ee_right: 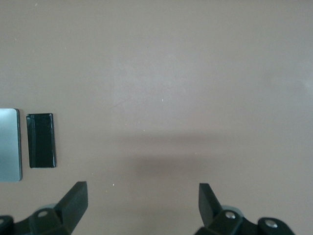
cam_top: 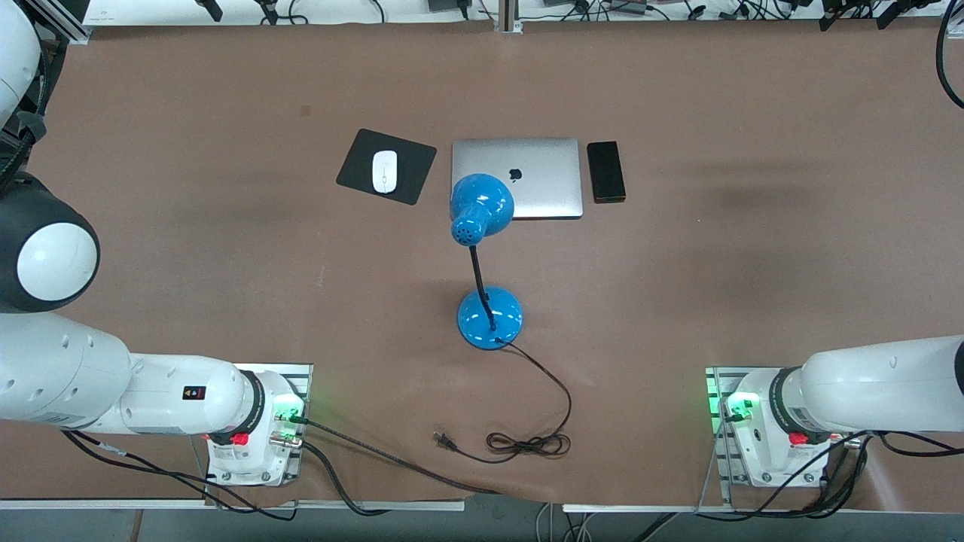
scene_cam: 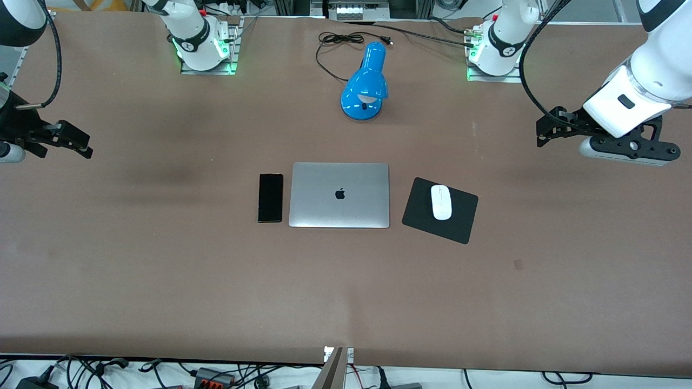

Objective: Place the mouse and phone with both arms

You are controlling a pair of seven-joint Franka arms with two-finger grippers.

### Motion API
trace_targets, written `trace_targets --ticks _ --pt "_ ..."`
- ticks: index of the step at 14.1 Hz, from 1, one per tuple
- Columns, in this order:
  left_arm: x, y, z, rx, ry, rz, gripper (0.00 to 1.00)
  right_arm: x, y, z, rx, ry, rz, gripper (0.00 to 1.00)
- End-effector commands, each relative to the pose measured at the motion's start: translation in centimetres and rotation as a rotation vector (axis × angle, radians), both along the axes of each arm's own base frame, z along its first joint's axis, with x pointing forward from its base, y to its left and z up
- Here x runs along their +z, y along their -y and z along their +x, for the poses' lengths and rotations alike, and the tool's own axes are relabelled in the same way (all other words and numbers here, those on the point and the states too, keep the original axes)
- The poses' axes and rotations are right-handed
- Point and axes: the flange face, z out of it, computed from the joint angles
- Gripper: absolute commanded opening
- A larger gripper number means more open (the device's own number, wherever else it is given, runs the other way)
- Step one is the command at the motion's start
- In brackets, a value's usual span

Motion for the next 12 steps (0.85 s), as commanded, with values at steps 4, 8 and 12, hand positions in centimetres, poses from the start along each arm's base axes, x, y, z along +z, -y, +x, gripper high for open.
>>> trace_targets --ticks 4,8,12 --pt "0.62 -0.16 -0.18 -0.014 0.005 -0.027 1.00 0.73 0.21 -0.74 0.009 -0.021 0.011 1.00" --pt "0.64 -0.17 -0.16 -0.014 0.007 -0.026 1.00 0.71 0.21 -0.76 0.009 -0.022 0.011 1.00" --pt "0.62 -0.16 -0.18 -0.014 0.005 -0.027 1.00 0.77 0.20 -0.83 0.009 -0.024 0.011 1.00"
